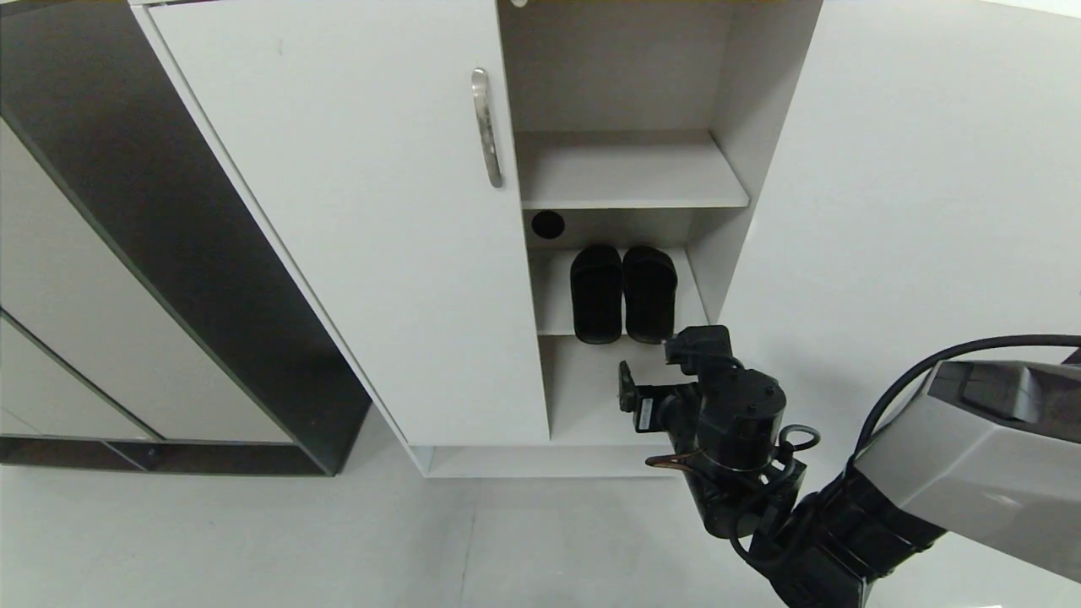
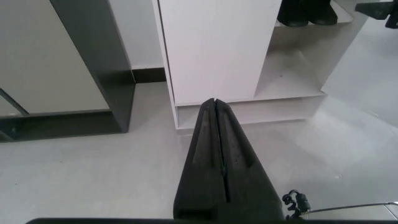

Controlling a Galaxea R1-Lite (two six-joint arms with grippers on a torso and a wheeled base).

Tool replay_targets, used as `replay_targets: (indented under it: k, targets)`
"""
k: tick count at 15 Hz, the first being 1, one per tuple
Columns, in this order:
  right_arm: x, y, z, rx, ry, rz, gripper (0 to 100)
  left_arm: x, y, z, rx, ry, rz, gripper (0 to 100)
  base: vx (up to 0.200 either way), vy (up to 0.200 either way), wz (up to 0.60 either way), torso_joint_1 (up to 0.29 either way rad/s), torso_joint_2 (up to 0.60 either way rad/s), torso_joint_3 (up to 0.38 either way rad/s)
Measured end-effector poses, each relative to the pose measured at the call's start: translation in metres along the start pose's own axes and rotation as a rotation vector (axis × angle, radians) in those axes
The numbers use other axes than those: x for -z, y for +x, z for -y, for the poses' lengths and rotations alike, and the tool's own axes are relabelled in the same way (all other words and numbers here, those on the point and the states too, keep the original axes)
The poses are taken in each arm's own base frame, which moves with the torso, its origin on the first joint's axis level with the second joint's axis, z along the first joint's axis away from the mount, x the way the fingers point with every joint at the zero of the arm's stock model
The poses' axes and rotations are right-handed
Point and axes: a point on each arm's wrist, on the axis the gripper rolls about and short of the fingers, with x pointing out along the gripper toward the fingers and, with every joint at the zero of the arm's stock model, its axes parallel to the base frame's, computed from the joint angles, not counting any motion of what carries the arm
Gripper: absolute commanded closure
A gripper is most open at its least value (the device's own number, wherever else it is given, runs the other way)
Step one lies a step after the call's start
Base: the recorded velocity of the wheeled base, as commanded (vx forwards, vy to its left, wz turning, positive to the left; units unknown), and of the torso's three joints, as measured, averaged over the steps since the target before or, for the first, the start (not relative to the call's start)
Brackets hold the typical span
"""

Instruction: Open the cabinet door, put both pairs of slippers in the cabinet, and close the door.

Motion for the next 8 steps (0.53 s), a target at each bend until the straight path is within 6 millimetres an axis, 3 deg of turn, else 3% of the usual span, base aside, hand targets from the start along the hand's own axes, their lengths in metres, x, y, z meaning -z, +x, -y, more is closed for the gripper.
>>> replay_targets:
  k: [8]
  targets:
    - [0.0022,-0.0033,0.0018,0.001,-0.012,-0.011,0,0.0,0.0,0.0,0.0,0.0,0.0,100,0.0,0.0,0.0,0.0,0.0,0.013]
